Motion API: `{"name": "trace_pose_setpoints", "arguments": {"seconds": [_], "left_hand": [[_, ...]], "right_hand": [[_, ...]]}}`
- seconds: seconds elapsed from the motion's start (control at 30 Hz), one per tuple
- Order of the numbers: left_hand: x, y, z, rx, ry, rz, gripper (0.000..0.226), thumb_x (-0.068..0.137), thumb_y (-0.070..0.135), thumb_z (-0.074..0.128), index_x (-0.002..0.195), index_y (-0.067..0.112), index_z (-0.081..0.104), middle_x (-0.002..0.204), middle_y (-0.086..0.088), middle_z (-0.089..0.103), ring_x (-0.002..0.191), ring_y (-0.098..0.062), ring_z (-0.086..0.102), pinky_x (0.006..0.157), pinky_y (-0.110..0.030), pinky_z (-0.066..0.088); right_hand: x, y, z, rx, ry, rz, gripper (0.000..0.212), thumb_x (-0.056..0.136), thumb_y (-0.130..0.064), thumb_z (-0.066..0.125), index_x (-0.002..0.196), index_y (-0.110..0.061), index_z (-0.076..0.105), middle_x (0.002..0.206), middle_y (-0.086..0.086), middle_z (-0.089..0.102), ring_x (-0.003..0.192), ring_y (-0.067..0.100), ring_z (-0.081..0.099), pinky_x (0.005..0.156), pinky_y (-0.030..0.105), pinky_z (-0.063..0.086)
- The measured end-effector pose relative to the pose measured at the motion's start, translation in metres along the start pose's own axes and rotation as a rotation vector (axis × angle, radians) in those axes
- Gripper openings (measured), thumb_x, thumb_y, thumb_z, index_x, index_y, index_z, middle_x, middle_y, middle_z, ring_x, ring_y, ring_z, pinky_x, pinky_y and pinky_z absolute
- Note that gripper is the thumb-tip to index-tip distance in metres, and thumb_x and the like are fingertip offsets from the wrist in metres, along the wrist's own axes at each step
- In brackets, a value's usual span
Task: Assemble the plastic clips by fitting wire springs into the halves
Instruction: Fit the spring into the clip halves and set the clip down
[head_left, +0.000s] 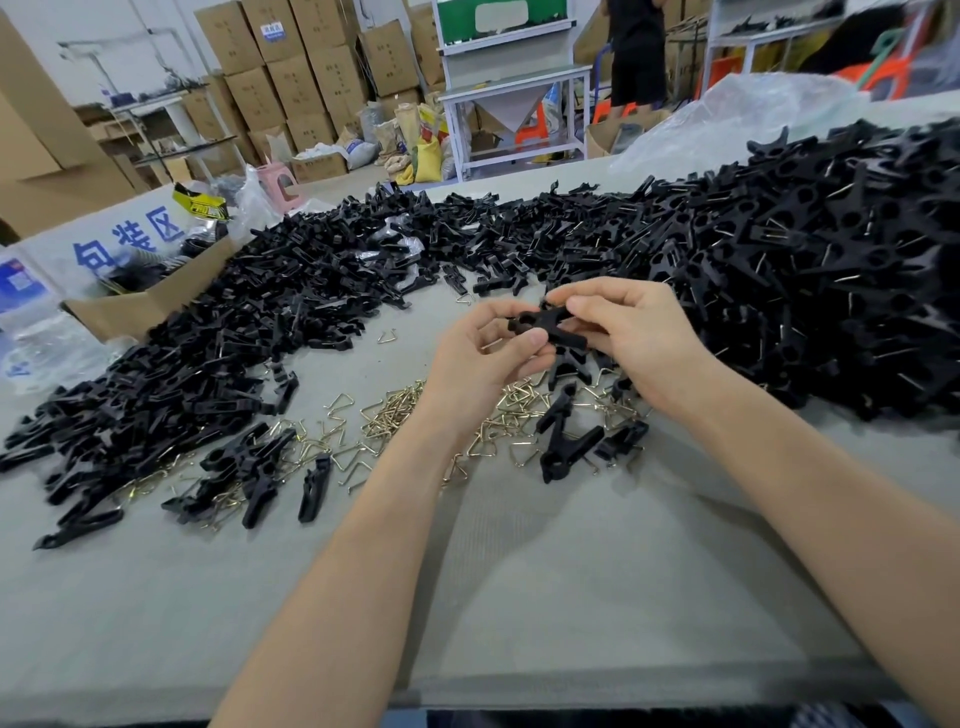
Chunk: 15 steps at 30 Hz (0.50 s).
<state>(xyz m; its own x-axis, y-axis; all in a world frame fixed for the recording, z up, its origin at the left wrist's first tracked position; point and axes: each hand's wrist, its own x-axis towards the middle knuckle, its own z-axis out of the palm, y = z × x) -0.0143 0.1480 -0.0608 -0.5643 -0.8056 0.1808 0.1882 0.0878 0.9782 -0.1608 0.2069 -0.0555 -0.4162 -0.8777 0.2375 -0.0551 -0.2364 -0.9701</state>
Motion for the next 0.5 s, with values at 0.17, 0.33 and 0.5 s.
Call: {"name": "trace_pose_setpoints", "arguments": {"seconds": [0.17,0.33,0.5], "left_hand": [[0.0012,0.0026,-0.0024,0.003,0.067,0.036,0.022,0.084,-0.008,0.064,0.098,0.009,0.06,0.091,-0.008,0.069,0.078,-0.017,0.072,0.069,-0.018,0.055],[0.0009,0.003,-0.0061,0.107,0.055,0.069,0.024,0.08,-0.006,0.07,0.092,0.012,0.059,0.094,-0.009,0.07,0.077,-0.02,0.072,0.07,-0.022,0.056],[0.0022,0.0016,-0.0091,0.248,0.059,0.072,0.027,0.076,-0.003,0.076,0.087,0.015,0.058,0.097,-0.007,0.072,0.078,-0.021,0.072,0.07,-0.024,0.054]], "right_hand": [[-0.0004,-0.0035,-0.0021,0.049,0.123,-0.003,0.026,0.091,0.006,0.054,0.085,-0.014,0.07,0.081,0.007,0.063,0.061,0.011,0.069,0.06,0.02,0.055],[0.0008,-0.003,-0.0024,0.009,0.136,-0.004,0.023,0.084,-0.003,0.068,0.092,-0.024,0.072,0.076,-0.005,0.069,0.06,-0.002,0.06,0.058,0.011,0.046],[0.0012,-0.0032,-0.0046,0.134,0.134,0.133,0.015,0.083,-0.001,0.067,0.08,-0.015,0.072,0.075,0.0,0.074,0.066,0.007,0.058,0.061,0.018,0.048]]}}
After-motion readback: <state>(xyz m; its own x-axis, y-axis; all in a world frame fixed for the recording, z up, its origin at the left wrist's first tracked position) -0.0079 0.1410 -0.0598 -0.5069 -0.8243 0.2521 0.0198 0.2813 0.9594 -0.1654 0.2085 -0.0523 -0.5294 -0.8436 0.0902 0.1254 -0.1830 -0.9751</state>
